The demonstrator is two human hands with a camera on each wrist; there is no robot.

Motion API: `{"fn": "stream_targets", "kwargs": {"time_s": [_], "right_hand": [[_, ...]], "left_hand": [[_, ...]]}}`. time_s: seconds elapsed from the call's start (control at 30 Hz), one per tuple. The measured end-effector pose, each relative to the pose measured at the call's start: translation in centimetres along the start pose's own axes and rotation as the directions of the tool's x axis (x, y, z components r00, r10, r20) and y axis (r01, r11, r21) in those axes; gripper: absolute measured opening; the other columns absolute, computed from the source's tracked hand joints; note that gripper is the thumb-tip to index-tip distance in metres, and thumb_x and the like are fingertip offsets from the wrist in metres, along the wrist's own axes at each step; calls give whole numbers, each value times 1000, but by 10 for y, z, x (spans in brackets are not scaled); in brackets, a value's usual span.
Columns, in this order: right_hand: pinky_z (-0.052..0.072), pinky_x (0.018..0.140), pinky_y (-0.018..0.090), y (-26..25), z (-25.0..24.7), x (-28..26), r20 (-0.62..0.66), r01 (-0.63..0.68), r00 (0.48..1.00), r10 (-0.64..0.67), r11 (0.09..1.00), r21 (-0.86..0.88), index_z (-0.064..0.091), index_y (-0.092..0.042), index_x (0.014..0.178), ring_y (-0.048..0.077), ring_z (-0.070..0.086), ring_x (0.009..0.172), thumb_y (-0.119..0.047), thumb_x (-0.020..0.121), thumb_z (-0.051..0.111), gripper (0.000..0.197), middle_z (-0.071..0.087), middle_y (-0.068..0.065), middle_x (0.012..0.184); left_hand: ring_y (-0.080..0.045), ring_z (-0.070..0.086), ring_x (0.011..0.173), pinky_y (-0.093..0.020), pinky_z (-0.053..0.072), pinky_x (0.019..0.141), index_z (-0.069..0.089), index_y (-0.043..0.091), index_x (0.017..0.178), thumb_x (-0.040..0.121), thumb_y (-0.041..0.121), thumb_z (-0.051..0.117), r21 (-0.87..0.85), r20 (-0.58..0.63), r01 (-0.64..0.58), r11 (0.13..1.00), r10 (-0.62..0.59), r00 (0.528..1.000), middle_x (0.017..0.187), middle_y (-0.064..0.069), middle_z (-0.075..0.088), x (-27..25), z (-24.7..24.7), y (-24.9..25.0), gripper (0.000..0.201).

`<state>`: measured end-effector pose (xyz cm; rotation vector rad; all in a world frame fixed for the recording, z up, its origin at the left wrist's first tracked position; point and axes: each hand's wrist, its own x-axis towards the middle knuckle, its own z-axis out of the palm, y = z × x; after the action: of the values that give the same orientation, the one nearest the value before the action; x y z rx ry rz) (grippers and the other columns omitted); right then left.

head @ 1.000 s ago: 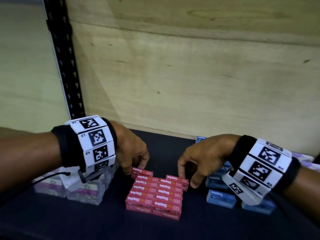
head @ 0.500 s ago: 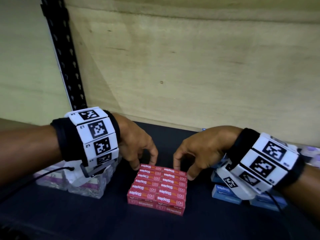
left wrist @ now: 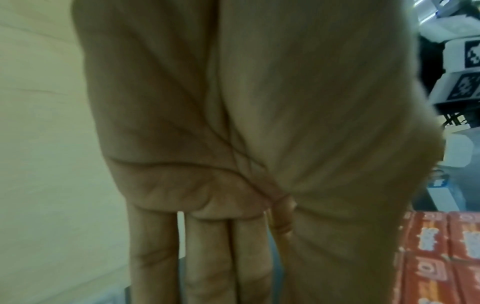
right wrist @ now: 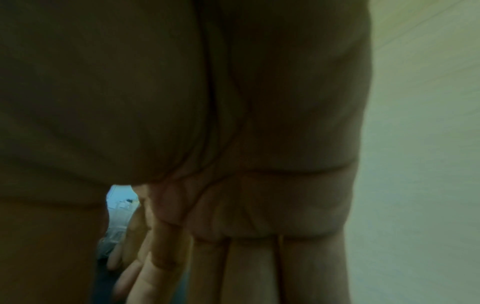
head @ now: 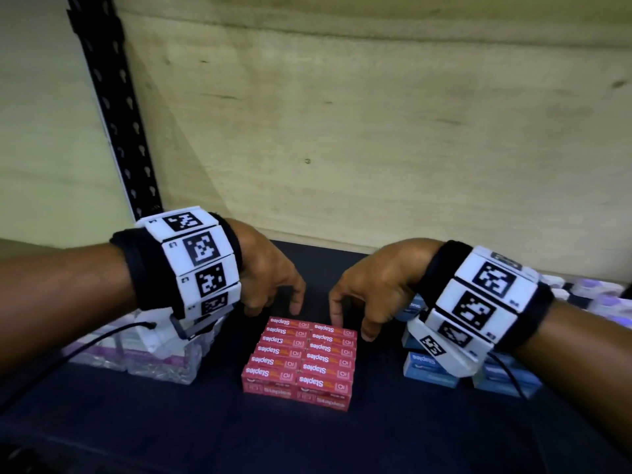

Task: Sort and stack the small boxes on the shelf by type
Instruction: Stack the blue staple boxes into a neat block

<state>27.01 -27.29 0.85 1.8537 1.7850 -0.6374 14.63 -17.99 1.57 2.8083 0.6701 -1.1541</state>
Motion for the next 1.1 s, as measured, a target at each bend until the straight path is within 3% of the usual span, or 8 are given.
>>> {"fn": "stream_targets", "kwargs": {"time_s": [0.1, 0.17, 0.23, 0.4, 0.57, 0.77, 0.97, 1.1], "right_hand": [[52, 86, 31, 4, -2, -9, -22, -9, 1000, 11, 997, 70, 56, -25, 131, 18, 60, 94, -18, 90, 70, 44, 60, -4, 101], [51, 94, 33, 13, -2, -25, -100, 3, 995, 10, 992, 128, 56, -25, 131, 19, 61, 106, -21, 91, 69, 42, 63, -5, 112], [52, 92, 30, 25, -1, -45, -159, 5, 987, 23, 985, 171, 59, -26, 127, 16, 63, 104, -24, 90, 69, 38, 67, -4, 117], [51, 90, 31, 56, 22, -96, -168, -112, 976, 141, 978, 173, 66, -31, 110, 17, 69, 98, -35, 87, 73, 25, 75, -4, 103], [47, 77, 26, 81, 63, -123, -134, -244, 952, 274, 948, 206, 65, -25, 110, 15, 63, 84, -31, 84, 75, 29, 73, -5, 96], [42, 64, 19, 94, 102, -123, -190, -288, 928, 322, 940, 184, 57, -29, 100, 4, 51, 71, -31, 84, 75, 24, 55, -15, 85], [53, 82, 37, 88, 122, -118, -279, -283, 911, 303, 953, 110, 56, -19, 95, 26, 63, 92, -32, 87, 68, 19, 65, 0, 99], [55, 79, 38, 80, 129, -131, -317, -276, 896, 312, 949, 154, 61, -23, 95, 21, 65, 86, -35, 88, 66, 15, 68, -3, 94]], "left_hand": [[-18, 58, 114, -26, 50, 85, 46, 30, 134, 88, 1, 57, -36, -47, 31, 999, -32, 998, 127, 1, 60, -6, -3, 4, 55], [-16, 58, 106, -29, 51, 91, 51, 29, 128, 90, 6, 55, -34, -129, 46, 998, -50, 990, 111, 9, 61, -11, -4, 11, 44], [-12, 57, 93, -31, 51, 89, 55, 28, 118, 92, 20, 59, -46, -224, 38, 998, -48, 973, 91, 15, 57, -16, -6, 21, 28], [-8, 57, 85, -26, 47, 75, 59, 30, 107, 92, 43, 59, -15, -371, -67, 998, 56, 927, 91, 16, 59, -22, -13, 68, 20], [-11, 55, 83, -29, 44, 69, 55, 31, 107, 89, 52, 60, 105, -444, -168, 980, 197, 874, 88, 16, 57, -12, -13, 113, 28], [-13, 52, 84, -28, 39, 67, 55, 30, 113, 88, 50, 63, 162, -437, -137, 977, 195, 878, 91, 15, 52, -3, -11, 141, 33], [-19, 52, 83, -32, 41, 66, 55, 23, 112, 94, 35, 58, 201, -452, -73, 977, 158, 878, 103, 2, 56, 1, 3, 151, 22], [-20, 55, 84, -31, 43, 68, 55, 26, 108, 91, 32, 55, 163, -511, -95, 982, 167, 843, 102, 5, 57, -3, 14, 150, 18]]}}
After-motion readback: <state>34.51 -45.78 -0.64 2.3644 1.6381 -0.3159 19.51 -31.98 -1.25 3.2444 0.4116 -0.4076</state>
